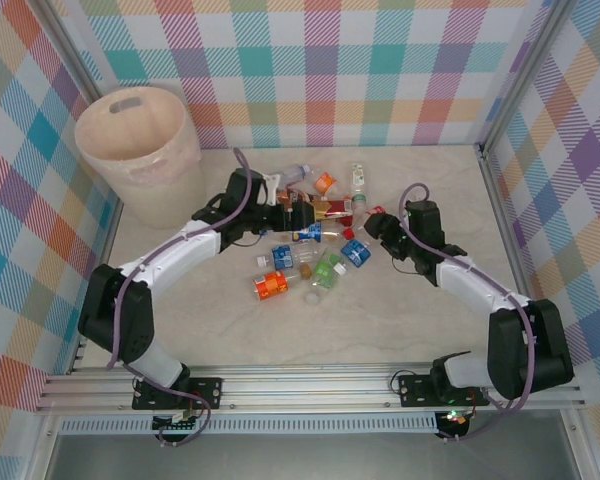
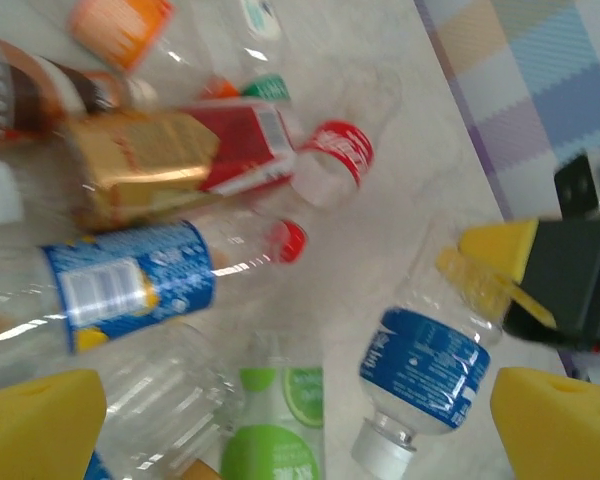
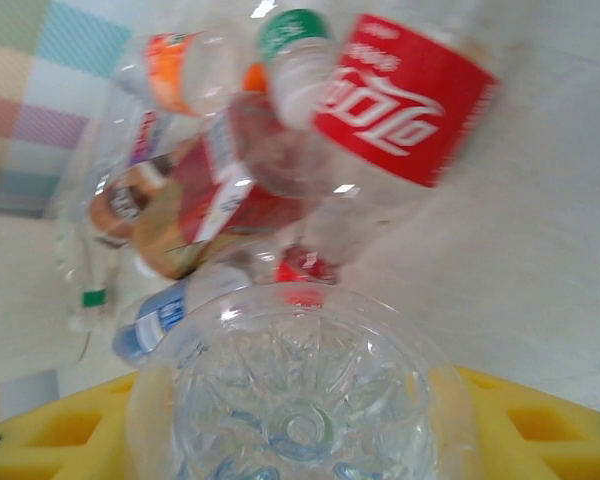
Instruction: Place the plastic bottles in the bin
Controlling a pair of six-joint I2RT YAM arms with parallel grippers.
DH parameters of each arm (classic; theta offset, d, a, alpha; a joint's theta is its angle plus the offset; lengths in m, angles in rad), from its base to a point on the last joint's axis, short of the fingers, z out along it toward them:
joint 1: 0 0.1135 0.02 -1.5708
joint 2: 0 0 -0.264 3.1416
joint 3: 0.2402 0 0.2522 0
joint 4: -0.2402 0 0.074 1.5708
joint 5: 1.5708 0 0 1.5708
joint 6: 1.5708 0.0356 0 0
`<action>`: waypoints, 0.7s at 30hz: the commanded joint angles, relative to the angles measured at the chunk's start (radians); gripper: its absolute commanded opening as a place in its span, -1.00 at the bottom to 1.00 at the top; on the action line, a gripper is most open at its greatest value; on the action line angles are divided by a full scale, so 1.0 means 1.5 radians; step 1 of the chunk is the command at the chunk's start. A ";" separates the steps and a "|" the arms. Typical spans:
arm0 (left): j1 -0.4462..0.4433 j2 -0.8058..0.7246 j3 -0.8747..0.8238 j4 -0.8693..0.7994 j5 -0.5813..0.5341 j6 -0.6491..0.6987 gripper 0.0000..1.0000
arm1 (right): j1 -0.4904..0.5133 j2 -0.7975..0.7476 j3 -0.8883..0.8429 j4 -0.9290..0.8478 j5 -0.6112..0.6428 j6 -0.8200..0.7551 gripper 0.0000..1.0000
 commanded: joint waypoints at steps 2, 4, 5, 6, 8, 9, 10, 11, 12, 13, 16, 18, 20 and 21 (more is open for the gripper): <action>-0.045 0.009 0.044 -0.006 0.065 0.078 1.00 | 0.024 -0.001 0.041 0.077 -0.046 -0.032 -0.14; -0.048 0.017 0.046 0.011 0.095 0.078 1.00 | 0.031 0.005 0.058 0.081 -0.052 -0.022 -0.14; -0.048 0.019 0.048 0.016 0.103 0.078 1.00 | 0.031 0.009 0.065 0.083 -0.055 -0.011 -0.14; -0.049 0.023 0.049 0.023 0.114 0.078 1.00 | 0.032 0.014 0.071 0.094 -0.064 0.002 -0.14; -0.049 0.029 0.057 0.028 0.145 0.081 1.00 | 0.038 0.023 0.083 0.112 -0.082 0.015 -0.14; -0.051 0.033 0.063 0.029 0.158 0.085 1.00 | 0.041 0.030 0.093 0.111 -0.090 0.018 -0.14; -0.053 0.037 0.068 0.028 0.167 0.091 1.00 | 0.043 0.036 0.104 0.115 -0.101 0.021 -0.14; -0.056 0.040 0.074 0.022 0.162 0.099 1.00 | 0.045 0.042 0.111 0.119 -0.110 0.026 -0.14; -0.061 0.042 0.082 0.007 0.136 0.110 1.00 | 0.047 0.047 0.117 0.128 -0.121 0.033 -0.13; -0.065 0.046 0.089 -0.009 0.108 0.121 1.00 | 0.049 0.053 0.122 0.138 -0.131 0.043 -0.14; -0.068 0.059 0.105 -0.034 0.050 0.133 1.00 | 0.055 0.061 0.136 0.159 -0.146 0.058 -0.13; -0.070 0.067 0.111 -0.038 0.036 0.133 1.00 | 0.062 0.065 0.143 0.165 -0.151 0.059 -0.12; -0.071 0.072 0.113 -0.039 0.039 0.140 1.00 | 0.068 0.068 0.153 0.166 -0.152 0.061 -0.12; -0.071 0.077 0.116 -0.042 0.044 0.142 1.00 | 0.069 0.072 0.157 0.167 -0.152 0.063 -0.12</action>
